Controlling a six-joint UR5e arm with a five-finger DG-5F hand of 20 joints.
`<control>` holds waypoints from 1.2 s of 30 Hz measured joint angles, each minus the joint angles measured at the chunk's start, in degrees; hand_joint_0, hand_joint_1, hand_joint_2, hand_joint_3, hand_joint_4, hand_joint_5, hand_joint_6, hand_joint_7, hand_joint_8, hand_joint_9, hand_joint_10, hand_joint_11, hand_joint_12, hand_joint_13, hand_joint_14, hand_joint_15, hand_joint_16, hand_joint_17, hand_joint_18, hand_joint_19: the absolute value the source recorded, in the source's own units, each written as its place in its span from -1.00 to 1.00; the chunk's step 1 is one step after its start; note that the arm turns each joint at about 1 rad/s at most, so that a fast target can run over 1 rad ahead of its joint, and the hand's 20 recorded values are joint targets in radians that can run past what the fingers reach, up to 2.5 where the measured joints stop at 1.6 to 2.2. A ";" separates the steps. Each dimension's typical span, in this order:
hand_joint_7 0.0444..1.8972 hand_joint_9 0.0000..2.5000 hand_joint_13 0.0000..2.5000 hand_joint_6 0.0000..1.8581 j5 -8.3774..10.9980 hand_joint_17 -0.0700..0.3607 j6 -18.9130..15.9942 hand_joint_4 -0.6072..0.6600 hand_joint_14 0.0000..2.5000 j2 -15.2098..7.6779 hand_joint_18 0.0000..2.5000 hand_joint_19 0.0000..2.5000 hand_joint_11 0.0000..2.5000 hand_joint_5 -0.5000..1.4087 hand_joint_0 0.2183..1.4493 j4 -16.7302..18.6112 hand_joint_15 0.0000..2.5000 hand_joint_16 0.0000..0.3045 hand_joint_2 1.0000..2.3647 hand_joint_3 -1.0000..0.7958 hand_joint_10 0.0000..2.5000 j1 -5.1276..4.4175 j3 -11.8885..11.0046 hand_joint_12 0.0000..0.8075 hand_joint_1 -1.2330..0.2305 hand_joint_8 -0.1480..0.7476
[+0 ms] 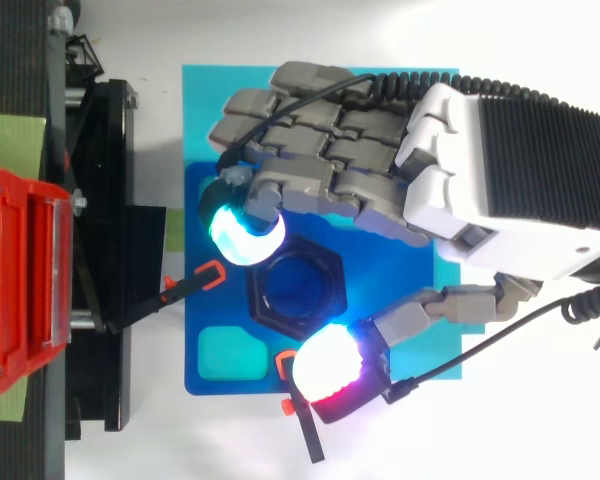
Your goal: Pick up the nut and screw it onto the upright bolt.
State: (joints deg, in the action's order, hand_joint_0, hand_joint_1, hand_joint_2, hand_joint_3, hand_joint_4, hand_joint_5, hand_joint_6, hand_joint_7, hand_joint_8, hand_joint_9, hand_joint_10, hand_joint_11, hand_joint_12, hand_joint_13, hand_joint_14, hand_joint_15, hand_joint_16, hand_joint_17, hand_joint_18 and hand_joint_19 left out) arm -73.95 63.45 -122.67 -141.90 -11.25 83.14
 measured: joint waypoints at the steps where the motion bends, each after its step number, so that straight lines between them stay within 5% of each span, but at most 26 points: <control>1: 0.37 -0.67 -0.68 -0.39 -0.02 -0.18 0.04 0.36 -1.00 0.00 -0.76 -1.00 -1.00 -0.66 -0.47 0.01 -1.00 -0.69 -1.00 -0.44 -1.00 0.05 0.00 -0.07 -0.24 0.01; 25: 0.42 -0.68 -0.69 -0.46 -0.05 -0.13 0.01 0.35 -1.00 -0.04 -0.78 -1.00 -1.00 -0.65 -0.55 -0.34 -1.00 -0.66 -1.00 -0.44 -1.00 0.61 0.02 -0.03 -0.29 0.02; 36: -0.06 -0.71 -0.71 -0.46 -0.05 0.02 -0.11 0.39 -1.00 -0.03 -0.79 -1.00 -1.00 -0.68 -0.76 -0.15 -1.00 -0.56 -1.00 -0.44 -1.00 0.62 0.00 0.11 -0.01 0.09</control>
State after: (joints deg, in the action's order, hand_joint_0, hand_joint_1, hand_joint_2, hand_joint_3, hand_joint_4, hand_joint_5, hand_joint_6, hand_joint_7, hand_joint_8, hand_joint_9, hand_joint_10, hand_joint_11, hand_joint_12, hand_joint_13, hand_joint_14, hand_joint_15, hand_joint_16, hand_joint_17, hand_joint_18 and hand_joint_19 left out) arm -74.00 63.34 -122.70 -142.05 -10.63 83.15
